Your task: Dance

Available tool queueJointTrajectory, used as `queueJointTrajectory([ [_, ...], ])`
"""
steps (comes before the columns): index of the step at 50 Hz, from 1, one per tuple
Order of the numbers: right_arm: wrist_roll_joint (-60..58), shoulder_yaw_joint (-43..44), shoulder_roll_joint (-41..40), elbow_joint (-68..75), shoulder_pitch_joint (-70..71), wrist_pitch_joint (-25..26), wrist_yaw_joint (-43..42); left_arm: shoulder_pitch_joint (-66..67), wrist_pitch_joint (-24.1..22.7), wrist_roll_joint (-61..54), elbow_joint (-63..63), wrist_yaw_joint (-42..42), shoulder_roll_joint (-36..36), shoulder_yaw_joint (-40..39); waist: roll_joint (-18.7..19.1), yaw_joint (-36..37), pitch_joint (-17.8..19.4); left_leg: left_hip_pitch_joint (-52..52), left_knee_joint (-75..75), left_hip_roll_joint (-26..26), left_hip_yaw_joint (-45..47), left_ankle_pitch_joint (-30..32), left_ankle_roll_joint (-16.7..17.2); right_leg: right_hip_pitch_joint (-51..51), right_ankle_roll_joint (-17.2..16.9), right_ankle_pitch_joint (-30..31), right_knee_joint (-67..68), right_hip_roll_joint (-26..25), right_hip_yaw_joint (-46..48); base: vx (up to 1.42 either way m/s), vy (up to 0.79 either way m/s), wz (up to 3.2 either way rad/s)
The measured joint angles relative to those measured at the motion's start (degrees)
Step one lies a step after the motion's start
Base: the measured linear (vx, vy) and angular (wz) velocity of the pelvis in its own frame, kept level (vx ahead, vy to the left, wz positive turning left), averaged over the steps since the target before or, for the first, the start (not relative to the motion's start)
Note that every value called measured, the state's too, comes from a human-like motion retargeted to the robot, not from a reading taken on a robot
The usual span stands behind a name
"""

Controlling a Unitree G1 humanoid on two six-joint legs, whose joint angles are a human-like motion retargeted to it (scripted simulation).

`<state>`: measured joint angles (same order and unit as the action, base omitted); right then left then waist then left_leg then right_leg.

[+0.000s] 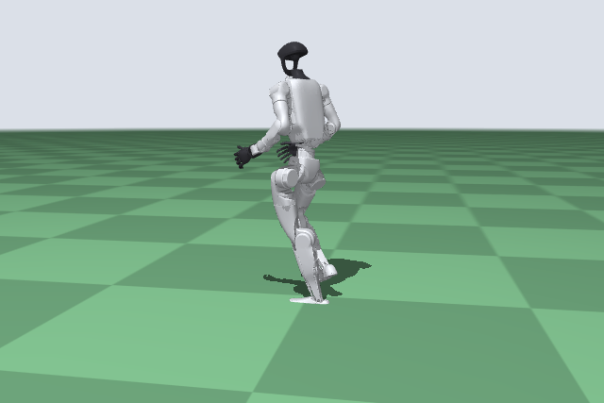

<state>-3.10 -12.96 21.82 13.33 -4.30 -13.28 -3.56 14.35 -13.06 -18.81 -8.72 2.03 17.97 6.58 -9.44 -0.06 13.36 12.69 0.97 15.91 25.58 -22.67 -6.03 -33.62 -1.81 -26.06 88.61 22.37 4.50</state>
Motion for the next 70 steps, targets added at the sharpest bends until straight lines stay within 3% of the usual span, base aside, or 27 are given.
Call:
queueJointTrajectory([
  [3, 0.28, 0.58, -0.63, -2.20, -0.06, -1.08, -0.97, -0.02, -0.77, -0.85, -0.12, 0.44, -0.10, -0.95, -3.61, -1.98, -0.65, -0.13, 0.98, 3.61, -1.90, 1.23, -0.77, -3.16, -1.58, 0.19, 2.84, 2.29, -3.75, -0.02, 0.00, 0.63],
  [13, -0.54, 2.91, 1.15, -20.39, 3.73, -2.06, -2.24, -3.73, -2.91, -3.73, 12.01, -1.81, 2.69, -0.83, -5.47, -2.80, -2.97, -2.94, 0.36, 4.72, -5.09, 2.33, -1.40, -6.20, -3.63, 2.29, 1.04, -0.10, -7.17, 0.01, -0.04, 0.38],
  [22, -2.19, 1.70, 5.62, -35.78, 14.62, -2.08, -1.55, -10.19, -4.84, -6.70, 28.59, -5.66, 9.28, 2.14, -6.26, -0.43, -4.49, -8.95, -6.14, 1.93, -6.85, 2.25, 0.25, -3.64, -4.84, 0.04, -12.01, -1.44, -4.96, 0.02, -0.09, 0.52],
  [28, -0.52, -0.56, 6.50, -39.92, 19.82, -1.96, -2.89, -11.26, -4.50, -10.68, 32.89, -6.86, 10.76, 3.79, -5.73, 1.16, -7.61, -17.58, -16.19, -3.10, -3.53, 4.39, 2.50, -0.73, -6.55, 3.42, -27.35, -4.31, -1.54, 0.04, -0.12, 0.65],
  [31, -0.68, -0.96, 6.53, -40.23, 20.09, -1.55, -3.74, -9.75, -3.35, -13.25, 32.97, -7.19, 10.28, 4.28, -6.78, 2.19, -7.41, -22.27, -26.39, -4.72, -2.48, 1.13, 1.39, 0.67, -6.40, 1.92, -29.00, -4.20, -1.77, 0.02, -0.15, 0.62],
  [34, -1.51, -0.73, 6.58, -39.43, 20.64, -0.88, -5.19, -8.09, -1.97, -15.73, 32.59, -7.47, 10.16, 4.02, -6.14, 3.28, -6.54, -27.97, -41.54, -9.09, -1.60, -8.93, -1.58, 1.50, -3.95, -5.17, -27.95, -5.58, -0.62, 0.03, -0.13, 0.47],
  [37, -2.07, -0.48, 6.57, -38.01, 21.21, -0.42, -6.61, -6.39, -0.66, -16.74, 31.70, -8.35, 10.03, 3.22, -3.22, 4.74, -5.42, -33.48, -54.93, -15.33, -2.03, -18.33, -3.22, 1.63, -0.74, -11.17, -26.44, -8.96, 2.11, 0.03, -0.09, -0.02],
  [40, -1.05, 0.00, 6.35, -36.77, 21.00, -0.98, -6.90, -4.87, 0.05, -17.14, 30.40, -10.72, 8.83, 1.64, 1.99, 7.02, -6.64, -37.16, -57.83, -20.88, -3.75, -21.61, -2.27, 2.81, 0.84, -10.04, -31.47, -15.55, 5.11, 0.07, -0.04, -0.46],
  [47, 0.98, 1.36, 5.13, -37.64, 16.62, -2.52, -6.86, 0.16, 0.24, -16.23, 30.05, -12.27, 6.94, -0.05, 2.35, 6.92, -10.19, -34.83, -44.30, -15.25, -5.34, -15.24, -0.07, 3.96, -0.56, -8.07, -36.90, -16.42, 2.65, 0.09, 0.02, -0.18],
  [56, -0.11, 1.32, 4.49, -30.82, 11.42, -1.59, -5.37, -2.78, 1.97, -10.29, 26.93, -11.16, 4.71, -0.16, 1.51, 2.98, -9.41, -35.96, -53.40, -14.85, -6.13, -22.46, -2.16, 1.56, 1.59, -16.09, -26.72, -17.08, -1.52, 0.07, 0.03, -0.19],
  [60, 1.03, 0.09, 3.91, -23.64, 5.80, -1.39, -2.04, -8.52, 2.36, -6.11, 22.76, -10.50, 3.47, 0.64, 0.34, -1.30, -8.04, -34.42, -53.53, -13.87, -4.84, -23.97, -2.37, 0.28, 1.24, -16.68, -21.58, -16.08, -2.83, 0.08, 0.01, -0.07],
  [65, 6.89, 1.12, 5.13, -19.18, -8.68, -0.96, 2.87, -13.83, 2.05, -8.89, 26.40, -11.95, 3.48, 1.91, 0.99, -7.62, -9.35, -29.11, -45.61, -12.85, -2.58, -20.47, 0.56, -1.28, 0.69, -15.45, -19.98, -15.63, -3.80, 0.12, 0.00, -0.14],
  [70, 16.18, 5.90, 5.75, -21.40, -25.70, 0.59, 7.01, -16.66, -0.96, -20.04, 36.79, -13.47, 3.70, 2.56, 2.68, -12.26, -13.57, -25.01, -34.12, -11.68, -2.32, 0.35, 7.99, -0.94, -2.28, -6.11, -27.37, -15.80, -4.24, 0.11, -0.04, 0.00],
])
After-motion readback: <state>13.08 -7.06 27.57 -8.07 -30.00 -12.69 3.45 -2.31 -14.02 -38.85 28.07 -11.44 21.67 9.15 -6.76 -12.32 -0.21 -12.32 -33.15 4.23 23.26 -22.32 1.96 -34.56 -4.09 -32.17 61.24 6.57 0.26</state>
